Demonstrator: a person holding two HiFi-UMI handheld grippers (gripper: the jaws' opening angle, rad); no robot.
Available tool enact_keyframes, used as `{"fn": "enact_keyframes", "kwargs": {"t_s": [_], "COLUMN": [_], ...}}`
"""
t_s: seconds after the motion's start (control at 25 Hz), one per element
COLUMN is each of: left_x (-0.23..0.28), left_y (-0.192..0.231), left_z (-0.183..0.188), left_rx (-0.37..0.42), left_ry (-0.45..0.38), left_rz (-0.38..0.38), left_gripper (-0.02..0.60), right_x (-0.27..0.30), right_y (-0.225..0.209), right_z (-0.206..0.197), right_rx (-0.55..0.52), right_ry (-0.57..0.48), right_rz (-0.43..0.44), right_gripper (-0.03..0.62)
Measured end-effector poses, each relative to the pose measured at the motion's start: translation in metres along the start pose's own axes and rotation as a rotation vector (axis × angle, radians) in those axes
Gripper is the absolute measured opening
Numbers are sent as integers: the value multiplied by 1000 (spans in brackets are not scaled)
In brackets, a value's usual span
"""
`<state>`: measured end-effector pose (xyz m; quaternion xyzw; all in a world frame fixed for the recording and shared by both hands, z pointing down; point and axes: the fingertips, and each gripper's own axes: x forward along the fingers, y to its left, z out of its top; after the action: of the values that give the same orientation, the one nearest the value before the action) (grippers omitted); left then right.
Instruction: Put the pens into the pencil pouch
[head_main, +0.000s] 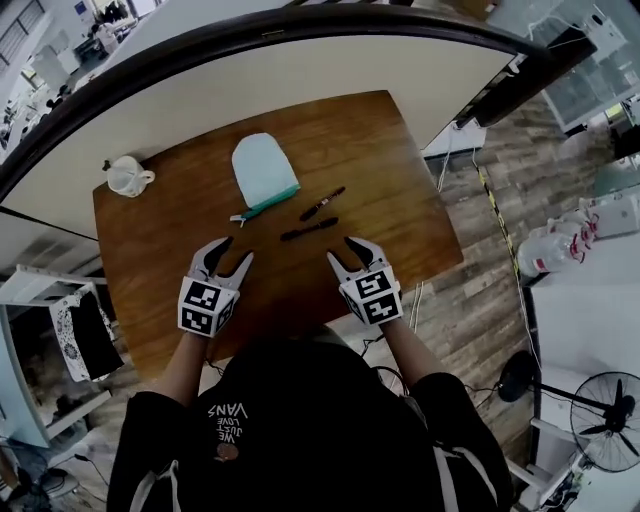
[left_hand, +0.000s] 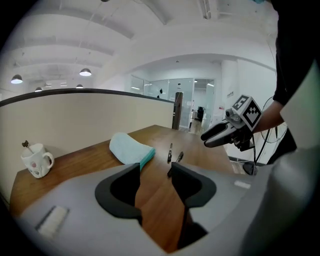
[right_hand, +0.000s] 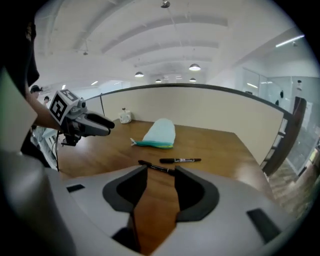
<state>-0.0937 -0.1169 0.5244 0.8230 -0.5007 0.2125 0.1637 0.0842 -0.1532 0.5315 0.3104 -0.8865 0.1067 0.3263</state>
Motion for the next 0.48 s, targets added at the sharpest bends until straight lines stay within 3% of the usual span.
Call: {"fn": "enact_keyframes", "kwargs": {"t_s": [0.16,0.48], "left_x": [13,32], "left_y": [4,9], "left_z": [-5,-26], "left_rx": [-16,-28], "left_ry": [28,95], "left_rz": [48,84], "left_gripper": [183,183], "right_x": [28,72], "right_y": [-20,-36], "right_z": [-13,-18], "right_rx": [-164,-391], "right_ry": [94,160], "right_rz": [56,208], "right_gripper": [149,149]}}
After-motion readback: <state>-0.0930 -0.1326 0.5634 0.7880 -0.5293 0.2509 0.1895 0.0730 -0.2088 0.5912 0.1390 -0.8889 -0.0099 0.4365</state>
